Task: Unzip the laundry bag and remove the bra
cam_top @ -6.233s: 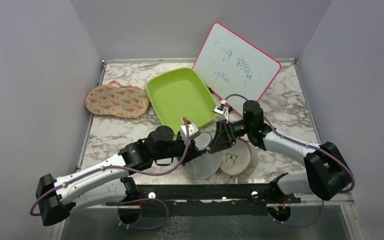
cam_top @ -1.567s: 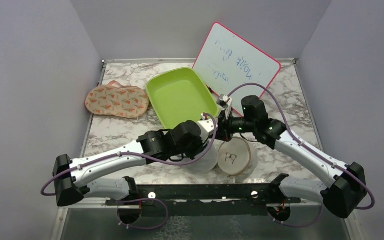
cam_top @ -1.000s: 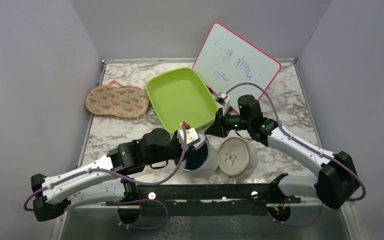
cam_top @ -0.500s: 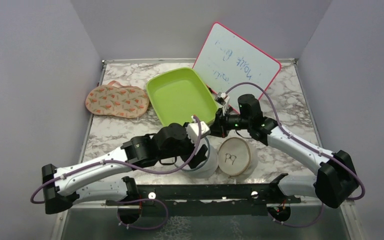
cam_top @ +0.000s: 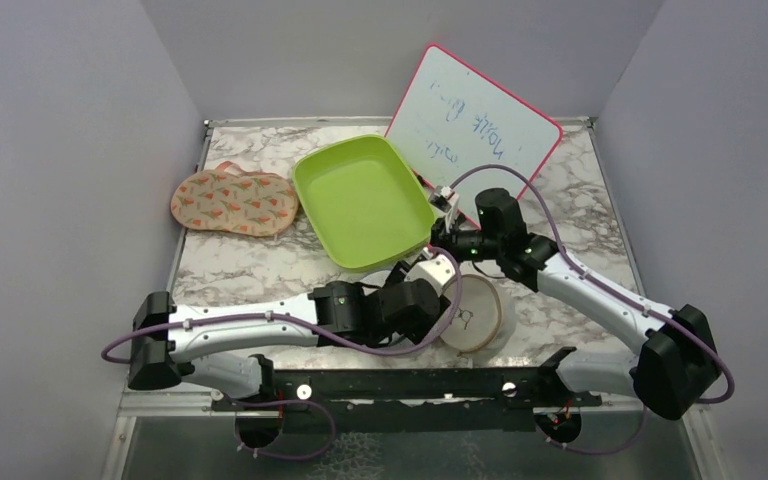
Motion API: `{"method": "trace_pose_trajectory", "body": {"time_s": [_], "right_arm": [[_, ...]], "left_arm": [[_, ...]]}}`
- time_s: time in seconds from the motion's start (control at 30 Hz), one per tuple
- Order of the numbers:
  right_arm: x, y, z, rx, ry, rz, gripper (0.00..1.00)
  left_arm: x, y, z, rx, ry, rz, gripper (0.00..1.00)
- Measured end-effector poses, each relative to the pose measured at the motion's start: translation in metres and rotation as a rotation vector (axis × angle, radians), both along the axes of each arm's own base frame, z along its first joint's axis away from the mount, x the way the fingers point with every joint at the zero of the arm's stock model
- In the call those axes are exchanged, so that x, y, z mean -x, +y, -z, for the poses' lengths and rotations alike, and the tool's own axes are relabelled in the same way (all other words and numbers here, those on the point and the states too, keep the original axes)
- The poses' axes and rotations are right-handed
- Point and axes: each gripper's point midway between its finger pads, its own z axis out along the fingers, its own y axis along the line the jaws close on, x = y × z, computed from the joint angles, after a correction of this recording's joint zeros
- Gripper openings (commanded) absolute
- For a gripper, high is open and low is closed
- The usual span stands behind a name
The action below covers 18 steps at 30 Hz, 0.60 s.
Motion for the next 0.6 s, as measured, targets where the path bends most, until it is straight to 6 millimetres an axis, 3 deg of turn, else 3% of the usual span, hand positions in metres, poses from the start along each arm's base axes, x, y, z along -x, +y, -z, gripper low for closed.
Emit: {"method": "trace_pose_trajectory", "body": {"time_s": [0.13, 0.3, 0.33, 0.4, 0.6], "right_arm": [[0.001, -0.001, 0.0, 0.001, 0.001, 0.0, 0.01], [0.001, 0.0, 0.0, 0.001, 0.0, -0.001, 0.01], [0.001, 0.0, -0.001, 0.001, 0.0, -0.001, 0.01], [0.001, -0.001, -0.001, 0.0, -0.001, -0.002, 0.01], [0.002, 0.001, -0.002, -0.008, 0.016, 0.001, 0.01]], "left_arm": [[-0.002, 0.009, 0.018, -0.091, -0.036, -0.077, 0.44], [-0.008, 0.023, 0.02, -0.11, -0.063, -0.14, 0.27], [-0.008, 0.024, 0.018, -0.105, -0.064, -0.14, 0.21], [-0.008, 0.024, 0.015, -0.083, -0.062, -0.133, 0.0], [-0.004, 0.024, 0.011, -0.008, -0.012, -0.098, 0.0]]}}
